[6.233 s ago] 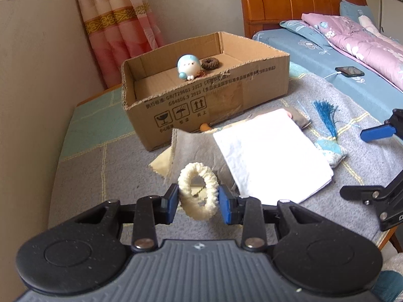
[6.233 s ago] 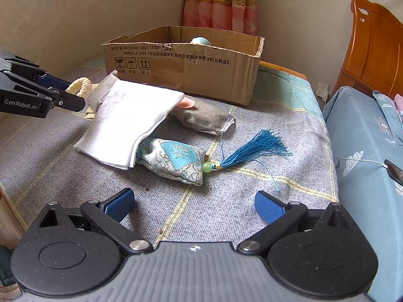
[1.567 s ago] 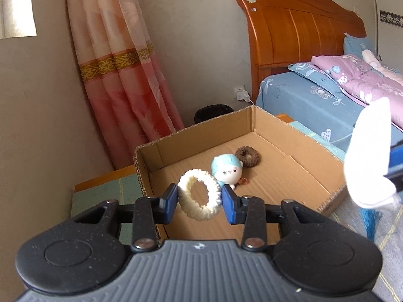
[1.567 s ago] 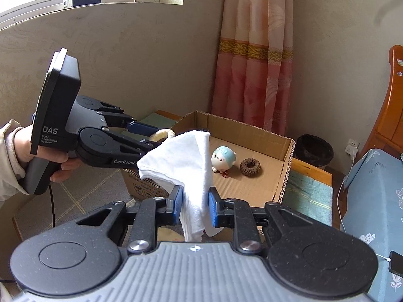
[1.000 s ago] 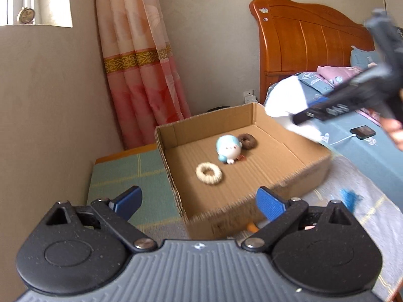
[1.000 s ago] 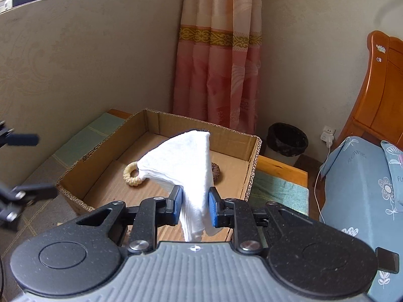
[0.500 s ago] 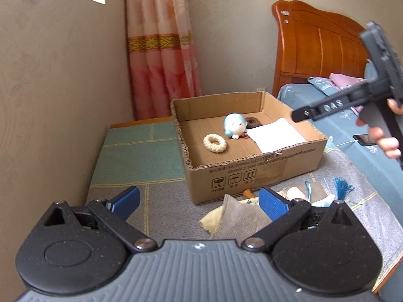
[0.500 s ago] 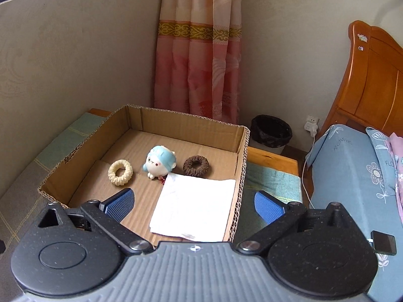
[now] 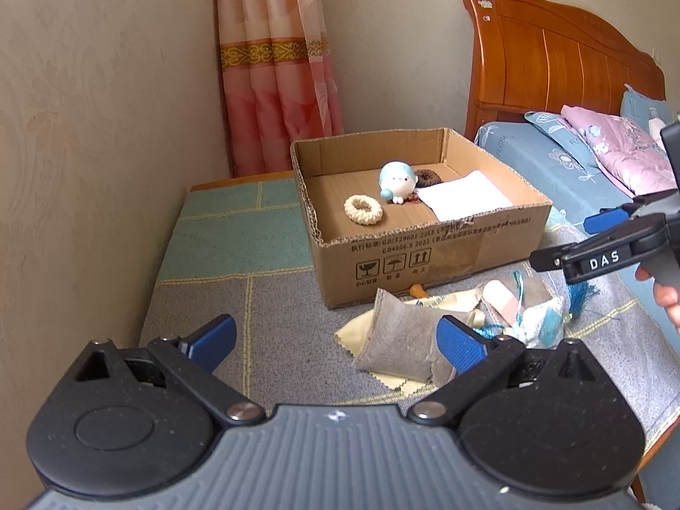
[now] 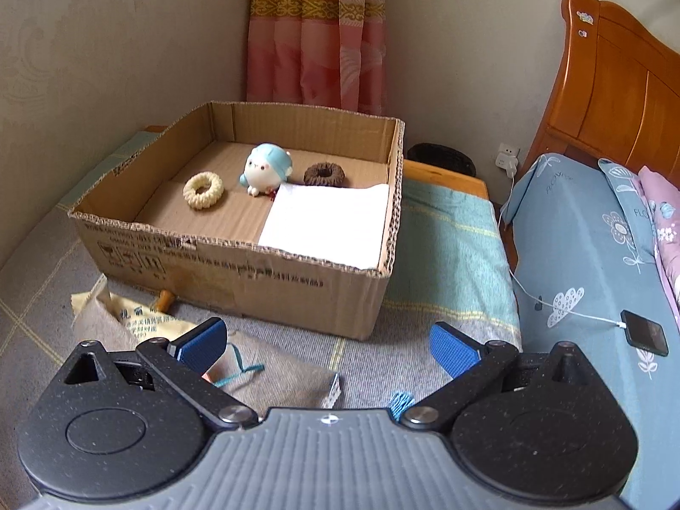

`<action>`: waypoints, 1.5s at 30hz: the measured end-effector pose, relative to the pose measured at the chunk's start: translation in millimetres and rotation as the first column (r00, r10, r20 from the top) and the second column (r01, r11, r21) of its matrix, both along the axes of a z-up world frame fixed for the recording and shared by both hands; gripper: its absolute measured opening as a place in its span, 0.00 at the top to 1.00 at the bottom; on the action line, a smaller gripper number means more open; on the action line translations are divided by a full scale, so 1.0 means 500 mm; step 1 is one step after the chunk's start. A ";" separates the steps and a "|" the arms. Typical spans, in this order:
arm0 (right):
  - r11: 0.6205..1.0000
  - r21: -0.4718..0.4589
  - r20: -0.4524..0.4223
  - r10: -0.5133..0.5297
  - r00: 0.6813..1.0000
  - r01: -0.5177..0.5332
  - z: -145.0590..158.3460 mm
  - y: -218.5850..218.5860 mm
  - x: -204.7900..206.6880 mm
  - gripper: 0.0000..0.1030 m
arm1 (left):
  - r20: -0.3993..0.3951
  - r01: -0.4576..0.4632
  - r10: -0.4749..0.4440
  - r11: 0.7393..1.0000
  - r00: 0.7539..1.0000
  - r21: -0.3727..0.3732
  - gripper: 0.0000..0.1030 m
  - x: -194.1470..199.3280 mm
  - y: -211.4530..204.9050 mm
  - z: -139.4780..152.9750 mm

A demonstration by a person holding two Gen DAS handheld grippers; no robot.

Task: Organize soft objects
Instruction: 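Move both tools back toward the grey sachets and floral pouch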

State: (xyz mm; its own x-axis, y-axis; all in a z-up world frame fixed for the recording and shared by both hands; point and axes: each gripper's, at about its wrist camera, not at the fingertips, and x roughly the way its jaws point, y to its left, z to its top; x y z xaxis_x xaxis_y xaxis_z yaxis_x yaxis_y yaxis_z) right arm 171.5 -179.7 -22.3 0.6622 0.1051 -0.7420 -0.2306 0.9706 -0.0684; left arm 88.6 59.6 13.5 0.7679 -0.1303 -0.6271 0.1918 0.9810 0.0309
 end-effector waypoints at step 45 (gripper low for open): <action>0.967 -0.029 -0.070 0.250 0.966 -0.253 -0.106 0.078 -0.212 0.00 | -0.046 0.057 -0.057 0.998 0.997 -0.015 0.03 -0.034 -0.025 -0.029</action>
